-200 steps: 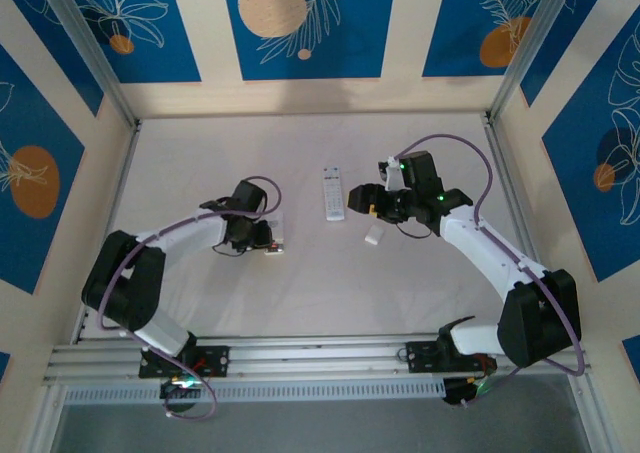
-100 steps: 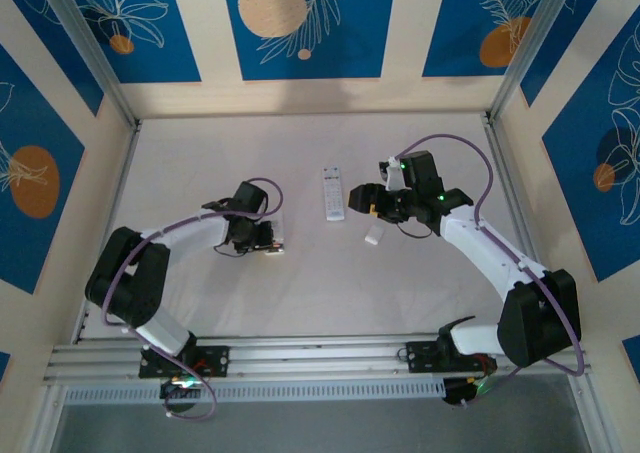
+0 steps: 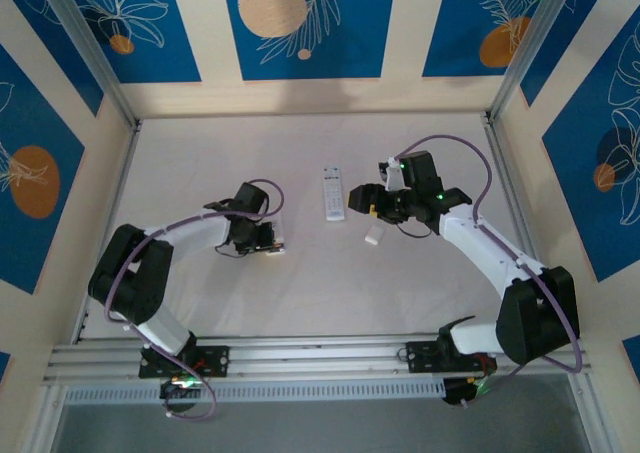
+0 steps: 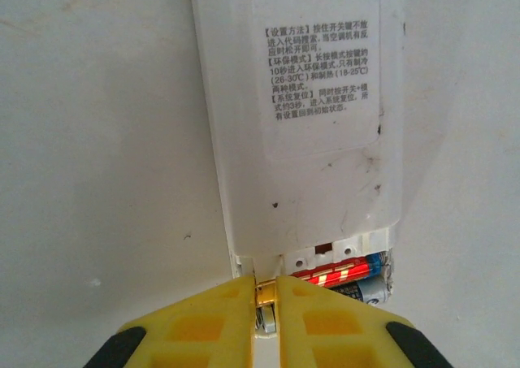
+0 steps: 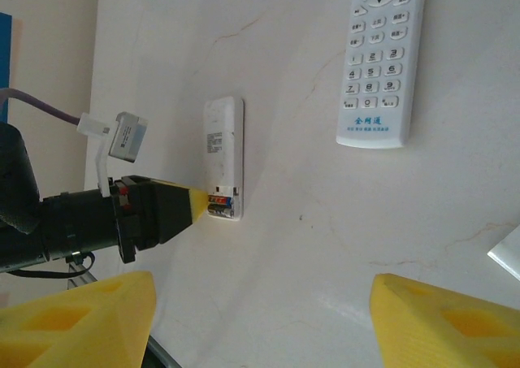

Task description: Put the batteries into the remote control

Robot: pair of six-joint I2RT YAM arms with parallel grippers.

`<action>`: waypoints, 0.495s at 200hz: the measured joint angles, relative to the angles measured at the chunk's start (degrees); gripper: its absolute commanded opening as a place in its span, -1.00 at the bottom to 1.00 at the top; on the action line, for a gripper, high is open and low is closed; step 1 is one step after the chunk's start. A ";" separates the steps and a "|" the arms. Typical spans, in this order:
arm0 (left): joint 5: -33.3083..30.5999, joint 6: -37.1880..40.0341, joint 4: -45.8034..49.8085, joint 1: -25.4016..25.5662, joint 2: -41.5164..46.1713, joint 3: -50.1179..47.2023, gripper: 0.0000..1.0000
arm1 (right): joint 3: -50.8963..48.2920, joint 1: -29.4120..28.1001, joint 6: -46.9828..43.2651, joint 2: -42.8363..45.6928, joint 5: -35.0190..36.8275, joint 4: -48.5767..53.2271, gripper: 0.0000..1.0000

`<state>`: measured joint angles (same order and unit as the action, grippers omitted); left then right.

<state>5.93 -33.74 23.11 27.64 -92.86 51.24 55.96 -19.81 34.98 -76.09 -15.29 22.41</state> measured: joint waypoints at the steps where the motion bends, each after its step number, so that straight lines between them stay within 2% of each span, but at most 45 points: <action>1: 0.00 0.02 0.00 0.00 0.00 0.00 -0.72 | 0.02 0.00 0.04 0.00 0.00 0.00 0.41; 48: -1.75 2.51 0.90 0.96 -0.61 0.74 -0.69 | 0.83 0.02 0.09 -0.26 -0.22 0.15 0.41; 99: -7.98 4.94 4.79 3.54 -2.21 3.50 -0.34 | 0.94 0.17 0.09 -0.26 -0.46 0.20 0.41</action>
<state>-2.04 -28.80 27.90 31.18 -95.07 54.74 56.90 -19.64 35.07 -76.36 -15.75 22.61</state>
